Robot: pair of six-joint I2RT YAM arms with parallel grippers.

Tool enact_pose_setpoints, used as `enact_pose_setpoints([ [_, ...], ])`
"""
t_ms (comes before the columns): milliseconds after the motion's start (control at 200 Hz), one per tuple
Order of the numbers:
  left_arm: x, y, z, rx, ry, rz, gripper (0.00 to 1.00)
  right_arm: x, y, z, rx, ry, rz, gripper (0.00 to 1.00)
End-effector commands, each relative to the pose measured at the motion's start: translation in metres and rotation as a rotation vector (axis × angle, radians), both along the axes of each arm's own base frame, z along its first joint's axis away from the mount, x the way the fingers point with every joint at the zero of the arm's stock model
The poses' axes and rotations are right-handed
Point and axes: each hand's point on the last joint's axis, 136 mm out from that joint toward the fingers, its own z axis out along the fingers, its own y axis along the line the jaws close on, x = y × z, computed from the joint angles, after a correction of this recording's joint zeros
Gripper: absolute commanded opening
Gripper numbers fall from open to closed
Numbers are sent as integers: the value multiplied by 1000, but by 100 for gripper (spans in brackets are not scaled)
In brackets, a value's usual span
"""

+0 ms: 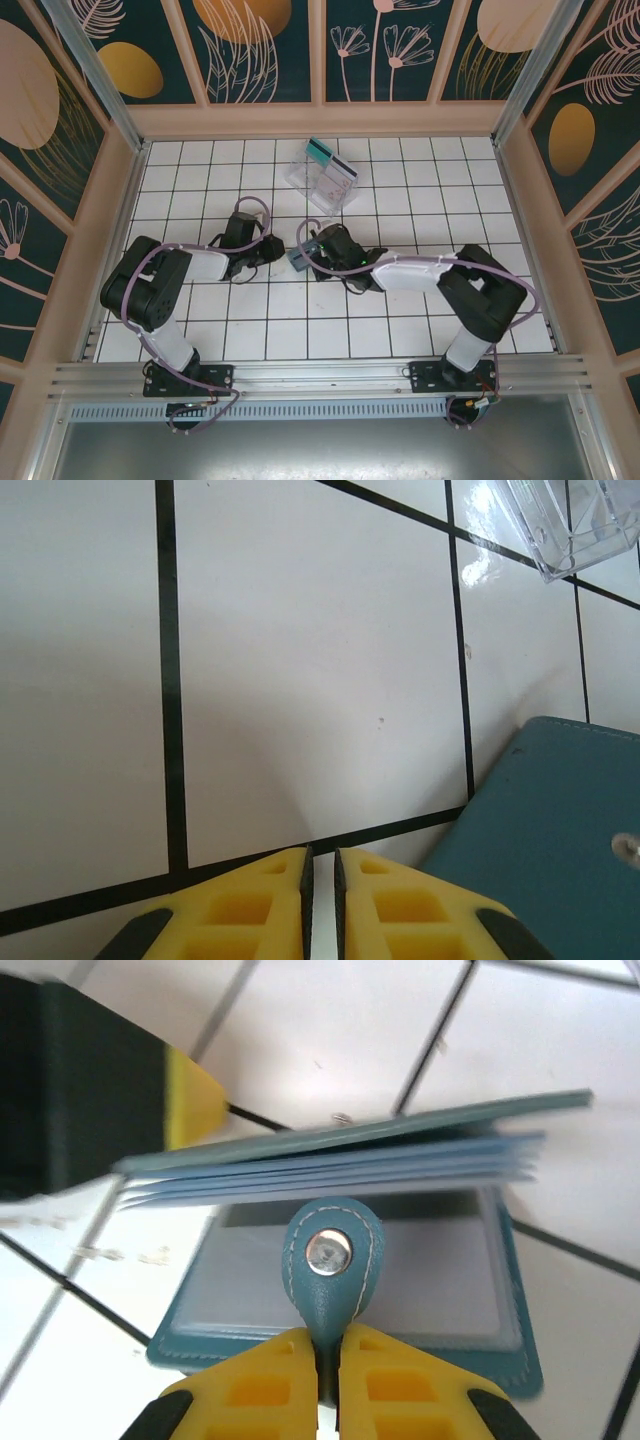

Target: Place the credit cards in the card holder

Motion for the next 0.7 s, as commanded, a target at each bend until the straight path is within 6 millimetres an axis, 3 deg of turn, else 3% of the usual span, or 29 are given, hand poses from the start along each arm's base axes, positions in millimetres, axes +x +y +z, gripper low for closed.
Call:
enact_pose_setpoints([
  [0,-46,-6,-41,4,201,-60,17,6,12,25,122,-85,67,5],
  [260,-37,-11,-34,3,183,-72,20,4,-11,12,216,-91,43,5],
  [470,-31,-16,-28,3,173,-85,20,-4,-21,14,259,-144,44,2],
  [566,-23,-20,-20,8,158,-97,22,-6,-25,16,276,-175,38,2],
  [696,-1,-31,9,-10,98,-111,22,-7,-27,16,281,-199,47,2],
])
